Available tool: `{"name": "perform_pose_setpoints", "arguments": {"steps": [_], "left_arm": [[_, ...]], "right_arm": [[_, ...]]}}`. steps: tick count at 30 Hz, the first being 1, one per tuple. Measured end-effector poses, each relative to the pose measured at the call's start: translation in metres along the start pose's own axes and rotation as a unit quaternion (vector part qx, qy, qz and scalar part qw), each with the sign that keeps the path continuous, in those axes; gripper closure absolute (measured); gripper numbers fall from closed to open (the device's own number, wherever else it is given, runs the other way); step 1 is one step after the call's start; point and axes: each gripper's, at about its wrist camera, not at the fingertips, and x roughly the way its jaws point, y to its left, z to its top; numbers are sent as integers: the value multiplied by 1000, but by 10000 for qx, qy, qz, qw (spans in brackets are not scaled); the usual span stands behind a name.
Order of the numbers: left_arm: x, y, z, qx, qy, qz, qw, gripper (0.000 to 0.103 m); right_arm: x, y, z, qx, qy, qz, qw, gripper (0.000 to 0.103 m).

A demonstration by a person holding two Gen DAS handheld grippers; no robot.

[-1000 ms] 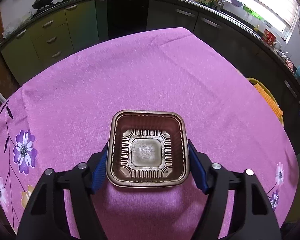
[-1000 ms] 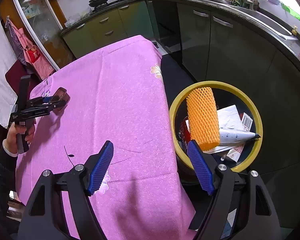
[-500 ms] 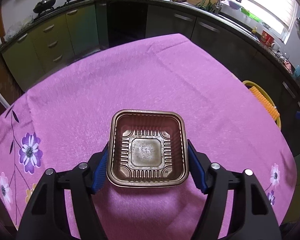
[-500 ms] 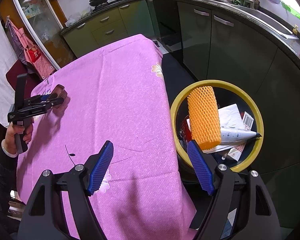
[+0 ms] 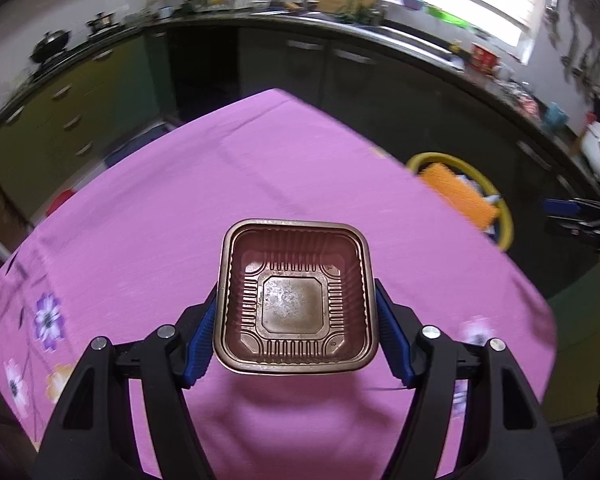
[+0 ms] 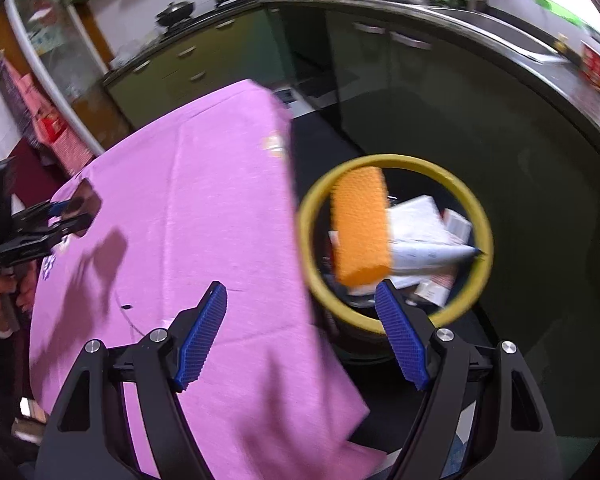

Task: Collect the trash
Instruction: 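Carry the brown tray over the bin and release it with the left gripper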

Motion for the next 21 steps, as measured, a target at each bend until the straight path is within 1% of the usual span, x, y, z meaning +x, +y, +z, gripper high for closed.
{"name": "perform_pose_setpoints", "arguments": {"steps": [4,8,13,17,21], "left_arm": [[3,-49,22,355,31,-425,9985,37],[16,-97,47,671,73,-717,9951,37],[38,-152,80,937,69,-986,9907,37],[71,-198,107,1045,219,-1181,9872,37],[120,-239,131,1006,564,-1280,9851,37]], "right_arm": [[-16,-35,-9,294,-163,-309,9990,27],[-29,-64,-19,533,-280,-346,9976,27],[-41,-92,-33,683,-385,-380,9962,26],[-50,-115,-45,848,-486,-336,9946,26],[-56,-133,-57,994,-505,-285,9934,26]]}}
